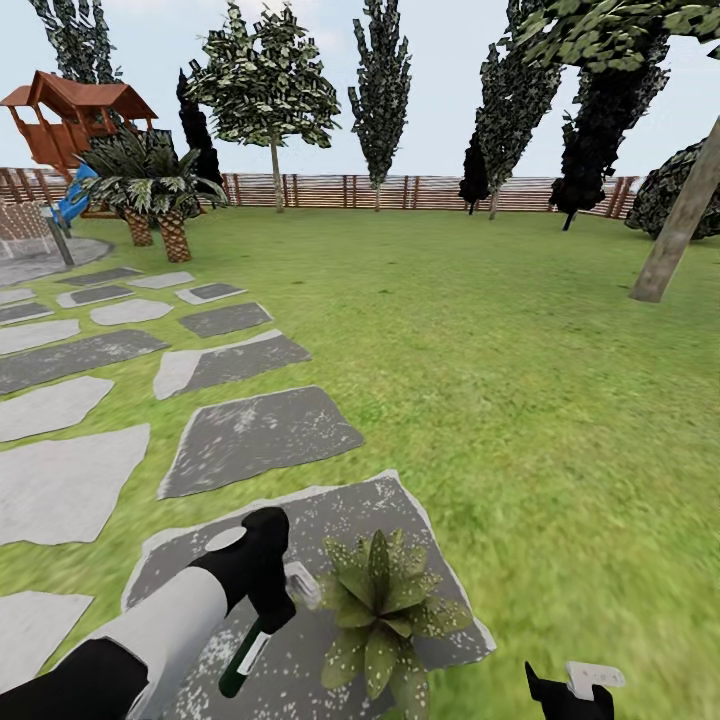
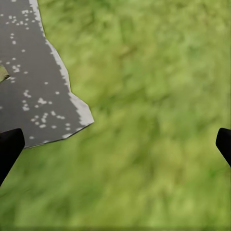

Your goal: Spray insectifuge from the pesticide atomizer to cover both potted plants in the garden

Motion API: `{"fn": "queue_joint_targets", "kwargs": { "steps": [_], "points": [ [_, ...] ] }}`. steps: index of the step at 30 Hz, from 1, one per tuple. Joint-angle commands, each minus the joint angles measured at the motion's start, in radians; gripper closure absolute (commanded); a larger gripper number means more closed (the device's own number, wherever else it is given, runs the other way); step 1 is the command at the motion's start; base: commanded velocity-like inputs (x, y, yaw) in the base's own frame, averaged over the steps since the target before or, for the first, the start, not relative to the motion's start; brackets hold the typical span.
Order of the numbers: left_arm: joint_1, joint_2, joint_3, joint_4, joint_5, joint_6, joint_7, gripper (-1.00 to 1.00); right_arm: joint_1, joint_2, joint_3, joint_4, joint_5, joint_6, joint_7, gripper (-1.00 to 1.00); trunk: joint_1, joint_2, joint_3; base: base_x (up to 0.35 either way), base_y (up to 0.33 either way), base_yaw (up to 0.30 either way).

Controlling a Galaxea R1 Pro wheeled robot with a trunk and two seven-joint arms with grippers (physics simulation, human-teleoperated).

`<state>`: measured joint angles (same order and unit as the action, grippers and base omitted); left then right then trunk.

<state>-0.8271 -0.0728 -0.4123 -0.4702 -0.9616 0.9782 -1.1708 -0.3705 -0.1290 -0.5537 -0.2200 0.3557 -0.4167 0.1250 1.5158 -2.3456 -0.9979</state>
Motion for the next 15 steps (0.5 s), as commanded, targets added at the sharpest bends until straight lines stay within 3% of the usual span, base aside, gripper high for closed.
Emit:
{"fn": "queue_joint_targets", "kwargs": {
  "steps": [1, 8, 15],
  "points": [
    [-0.004, -0.004, -0.002, -0.004, -0.009, 0.009, -0.010, 1.00, -0.001, 0.000, -0.009, 0.001, 0.005, -0.004, 0.006, -1.00, 0.000, 0.000, -0.001, 0.000, 0.000, 0.000],
    [-0.088, -0.036, -0.005, -0.015, -0.010, 0.017, -0.019, 1.00, -0.001, 0.000, -0.009, 0.001, 0.005, -0.004, 0.007, -1.00, 0.000, 0.000, -0.001, 0.000, 0.000, 0.000],
    [-0.120, -0.068, -0.007, -0.011, -0.008, 0.017, -0.020, 1.00, -0.001, 0.000, -0.009, 0.001, 0.005, -0.004, 0.007, -1.00, 0.000, 0.000, -0.001, 0.000, 0.000, 0.000]
  ]
}}
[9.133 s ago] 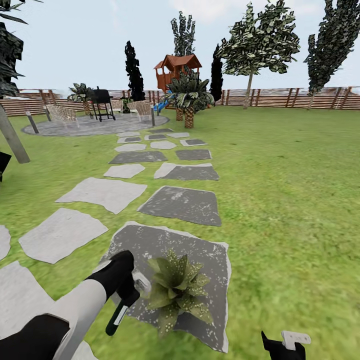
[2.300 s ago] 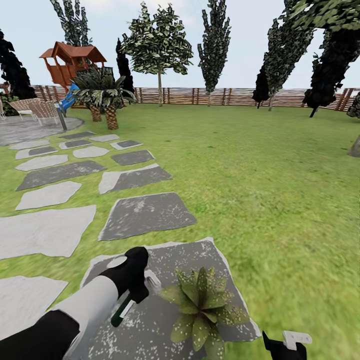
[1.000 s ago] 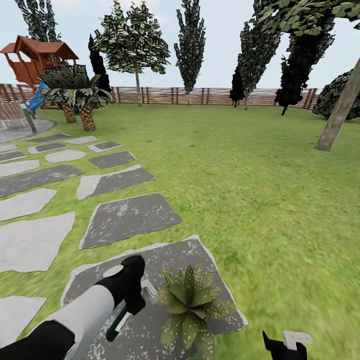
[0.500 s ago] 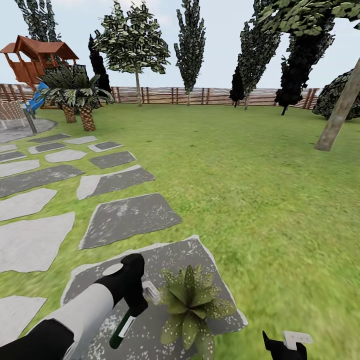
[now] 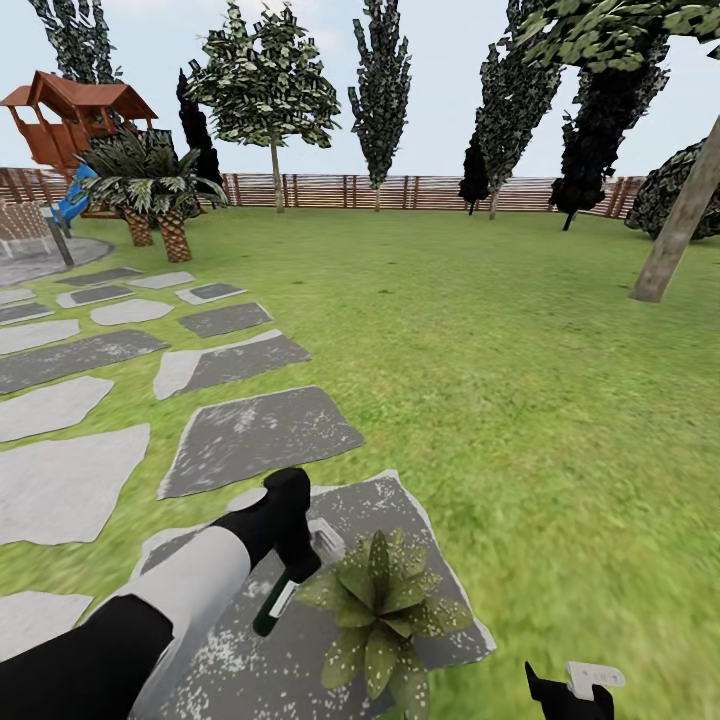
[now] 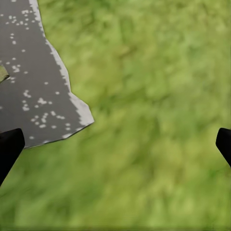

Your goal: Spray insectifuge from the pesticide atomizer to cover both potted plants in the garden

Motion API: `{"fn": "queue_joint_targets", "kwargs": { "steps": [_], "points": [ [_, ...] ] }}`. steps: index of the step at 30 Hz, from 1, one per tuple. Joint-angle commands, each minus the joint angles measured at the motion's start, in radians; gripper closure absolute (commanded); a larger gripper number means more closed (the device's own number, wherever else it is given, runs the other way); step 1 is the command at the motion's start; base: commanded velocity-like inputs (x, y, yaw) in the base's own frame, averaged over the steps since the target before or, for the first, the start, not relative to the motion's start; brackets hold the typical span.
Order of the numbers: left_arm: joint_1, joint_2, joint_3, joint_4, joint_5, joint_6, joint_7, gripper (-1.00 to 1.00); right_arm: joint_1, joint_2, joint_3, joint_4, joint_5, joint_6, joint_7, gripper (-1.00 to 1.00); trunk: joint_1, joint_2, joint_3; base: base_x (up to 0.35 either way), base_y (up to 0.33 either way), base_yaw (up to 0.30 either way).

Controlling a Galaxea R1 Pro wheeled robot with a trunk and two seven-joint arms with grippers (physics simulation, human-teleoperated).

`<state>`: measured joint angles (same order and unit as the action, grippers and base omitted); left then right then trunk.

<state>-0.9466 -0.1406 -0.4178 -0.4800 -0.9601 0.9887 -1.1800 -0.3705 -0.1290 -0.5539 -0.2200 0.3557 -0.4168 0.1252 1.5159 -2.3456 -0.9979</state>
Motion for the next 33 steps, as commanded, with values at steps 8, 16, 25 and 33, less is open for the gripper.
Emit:
{"fn": "queue_joint_targets", "kwargs": {
  "steps": [8, 16, 25, 33],
  "points": [
    [0.009, 0.003, -0.218, 0.004, -0.012, 0.006, -0.188, 1.00, -0.001, 0.000, -0.008, 0.001, 0.005, -0.004, 0.007, -1.00, 0.000, 0.000, -0.001, 0.000, 0.000, 0.000],
    [0.005, 0.007, -0.230, -0.002, -0.011, 0.006, -0.199, 1.00, -0.001, 0.000, -0.008, 0.001, 0.005, -0.004, 0.006, -1.00, 0.000, 0.000, -0.001, 0.000, 0.000, 0.000],
    [-0.001, 0.001, -0.226, -0.003, -0.011, 0.007, -0.196, 1.00, -0.001, 0.000, -0.008, 0.001, 0.005, -0.004, 0.006, -1.00, 0.000, 0.000, -0.001, 0.095, -0.168, 0.192],
    [-0.001, 0.003, -0.228, -0.003, -0.012, 0.007, -0.194, 1.00, -0.001, 0.000, -0.008, 0.001, 0.005, -0.004, 0.007, -1.00, 0.000, 0.000, -0.001, -0.109, -0.204, 0.036]
  ]
}}
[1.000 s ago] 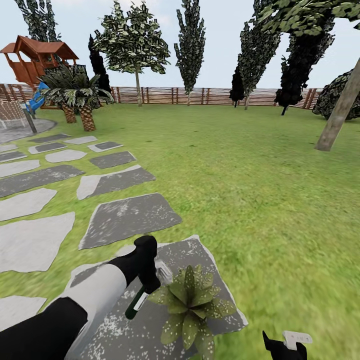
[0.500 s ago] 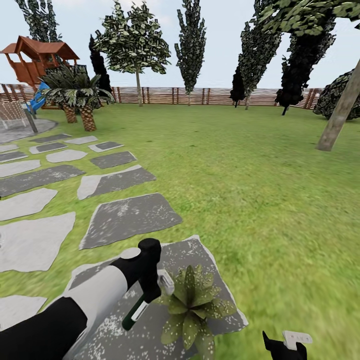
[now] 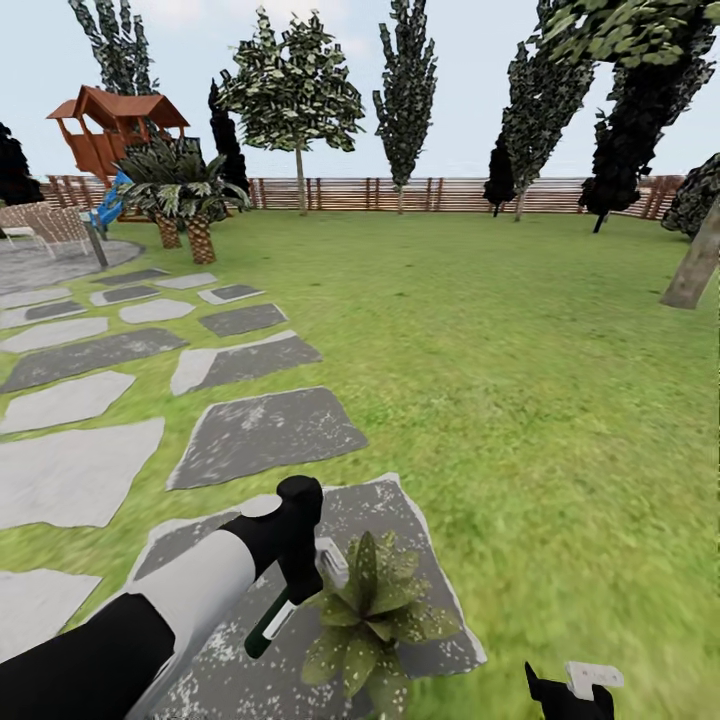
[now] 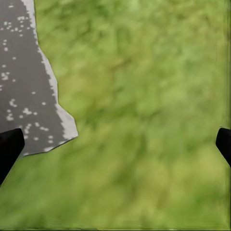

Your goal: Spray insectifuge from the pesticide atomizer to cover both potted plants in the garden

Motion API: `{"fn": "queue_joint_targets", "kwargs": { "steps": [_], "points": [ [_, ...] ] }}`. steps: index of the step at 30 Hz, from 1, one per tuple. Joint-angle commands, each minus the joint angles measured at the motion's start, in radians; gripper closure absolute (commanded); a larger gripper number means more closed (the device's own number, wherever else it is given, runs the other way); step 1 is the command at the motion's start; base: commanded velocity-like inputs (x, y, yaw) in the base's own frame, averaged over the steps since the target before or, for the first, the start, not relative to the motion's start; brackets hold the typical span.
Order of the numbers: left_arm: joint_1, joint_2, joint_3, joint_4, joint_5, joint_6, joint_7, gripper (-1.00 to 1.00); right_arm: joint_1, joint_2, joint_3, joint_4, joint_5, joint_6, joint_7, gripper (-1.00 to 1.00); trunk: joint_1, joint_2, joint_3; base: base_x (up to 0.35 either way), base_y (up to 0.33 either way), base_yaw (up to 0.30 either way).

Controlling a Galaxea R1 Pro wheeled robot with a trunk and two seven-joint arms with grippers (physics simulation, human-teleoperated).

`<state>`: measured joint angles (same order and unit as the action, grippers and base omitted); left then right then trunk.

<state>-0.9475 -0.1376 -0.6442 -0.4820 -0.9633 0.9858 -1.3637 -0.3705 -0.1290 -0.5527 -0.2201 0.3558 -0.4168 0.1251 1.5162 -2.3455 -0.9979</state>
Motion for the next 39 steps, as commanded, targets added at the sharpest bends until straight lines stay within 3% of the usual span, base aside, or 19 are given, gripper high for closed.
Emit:
{"fn": "queue_joint_targets", "kwargs": {
  "steps": [1, 4, 11, 30, 32, 35, 39],
  "points": [
    [-0.001, 0.001, -0.002, -0.001, -0.009, 0.010, -0.010, 1.00, -0.001, 0.000, -0.009, 0.001, 0.005, -0.004, 0.006, -1.00, -0.001, 0.000, -0.001, -0.086, -0.049, 0.039],
    [0.013, 0.018, -0.001, 0.010, -0.009, 0.008, -0.004, 1.00, -0.001, 0.000, -0.009, 0.001, 0.005, -0.004, 0.007, -1.00, -0.001, 0.000, -0.001, -0.009, -0.005, 0.251],
    [0.019, 0.017, -0.007, 0.014, -0.009, 0.008, 0.001, 1.00, -0.001, 0.000, -0.009, 0.001, 0.005, -0.004, 0.007, -1.00, -0.001, 0.000, -0.001, 0.000, 0.000, 0.245],
    [0.014, 0.018, 0.004, 0.000, -0.009, 0.008, 0.057, 1.00, -0.001, 0.000, -0.009, 0.001, 0.005, -0.004, 0.007, -1.00, -0.001, 0.000, -0.001, 0.062, 0.000, 0.007],
    [0.013, 0.031, 0.006, 0.007, -0.009, 0.008, 0.071, 1.00, -0.001, 0.000, -0.009, 0.001, 0.005, -0.004, 0.007, -1.00, -0.001, 0.000, -0.001, 0.002, 0.000, 0.000],
    [0.020, 0.089, 0.009, 0.011, -0.008, 0.008, 0.081, 1.00, -0.001, 0.000, -0.009, 0.001, 0.005, -0.004, 0.007, -1.00, -0.001, 0.000, -0.001, 0.000, 0.000, 0.000],
    [0.023, 0.095, 0.006, 0.014, -0.006, 0.008, 0.082, 1.00, -0.001, 0.000, -0.009, 0.001, 0.005, -0.004, 0.006, -1.00, -0.001, 0.000, -0.001, 0.000, 0.000, 0.000]
  ]
}}
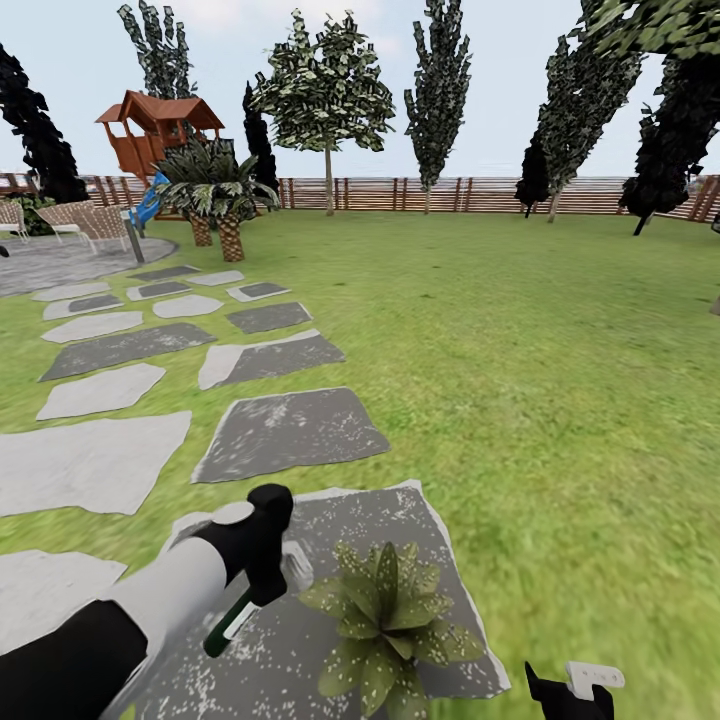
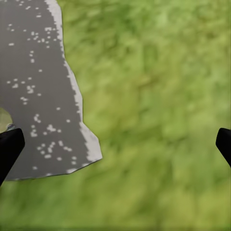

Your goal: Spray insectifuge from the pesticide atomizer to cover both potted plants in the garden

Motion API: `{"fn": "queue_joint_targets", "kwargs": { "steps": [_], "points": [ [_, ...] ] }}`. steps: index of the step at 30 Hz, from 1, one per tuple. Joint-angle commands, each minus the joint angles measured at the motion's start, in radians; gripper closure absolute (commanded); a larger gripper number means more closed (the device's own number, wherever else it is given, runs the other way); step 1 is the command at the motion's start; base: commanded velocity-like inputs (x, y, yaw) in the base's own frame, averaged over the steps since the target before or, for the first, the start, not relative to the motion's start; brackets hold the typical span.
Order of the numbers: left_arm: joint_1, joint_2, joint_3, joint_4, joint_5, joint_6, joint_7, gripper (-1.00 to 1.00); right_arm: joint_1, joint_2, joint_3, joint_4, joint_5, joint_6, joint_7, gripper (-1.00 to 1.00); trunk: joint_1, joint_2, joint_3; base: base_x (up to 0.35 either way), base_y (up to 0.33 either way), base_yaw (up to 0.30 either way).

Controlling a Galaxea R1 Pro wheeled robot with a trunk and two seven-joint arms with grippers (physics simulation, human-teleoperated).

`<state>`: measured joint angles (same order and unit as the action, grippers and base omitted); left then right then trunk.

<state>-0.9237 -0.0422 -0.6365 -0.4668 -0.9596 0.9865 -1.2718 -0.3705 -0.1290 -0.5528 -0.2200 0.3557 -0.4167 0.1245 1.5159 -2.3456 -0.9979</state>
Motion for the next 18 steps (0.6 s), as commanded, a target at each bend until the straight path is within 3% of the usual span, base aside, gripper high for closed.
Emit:
{"fn": "queue_joint_targets", "kwargs": {
  "steps": [1, 9, 13, 18],
  "points": [
    [0.001, -0.004, -0.003, -0.001, -0.009, 0.008, -0.010, 1.00, -0.001, 0.000, -0.009, 0.001, 0.005, -0.004, 0.007, -1.00, 0.000, 0.000, -0.001, 0.000, 0.000, 0.000],
    [0.020, 0.005, 0.004, -0.001, -0.003, 0.007, -0.008, 1.00, -0.001, 0.000, -0.009, 0.001, 0.005, -0.004, 0.007, -1.00, 0.000, 0.000, -0.001, 0.028, 0.000, 0.000],
    [0.036, 0.009, 0.021, -0.003, -0.001, 0.006, 0.052, 1.00, -0.001, 0.000, -0.009, 0.001, 0.005, -0.004, 0.007, -1.00, 0.000, 0.000, -0.001, -0.272, 0.000, 0.000],
    [0.037, 0.009, 0.077, -0.004, 0.001, 0.006, 0.076, 1.00, -0.001, 0.000, -0.009, 0.001, 0.005, -0.004, 0.007, -1.00, 0.000, 0.000, -0.001, -0.334, 0.000, 0.000]
  ]
}}
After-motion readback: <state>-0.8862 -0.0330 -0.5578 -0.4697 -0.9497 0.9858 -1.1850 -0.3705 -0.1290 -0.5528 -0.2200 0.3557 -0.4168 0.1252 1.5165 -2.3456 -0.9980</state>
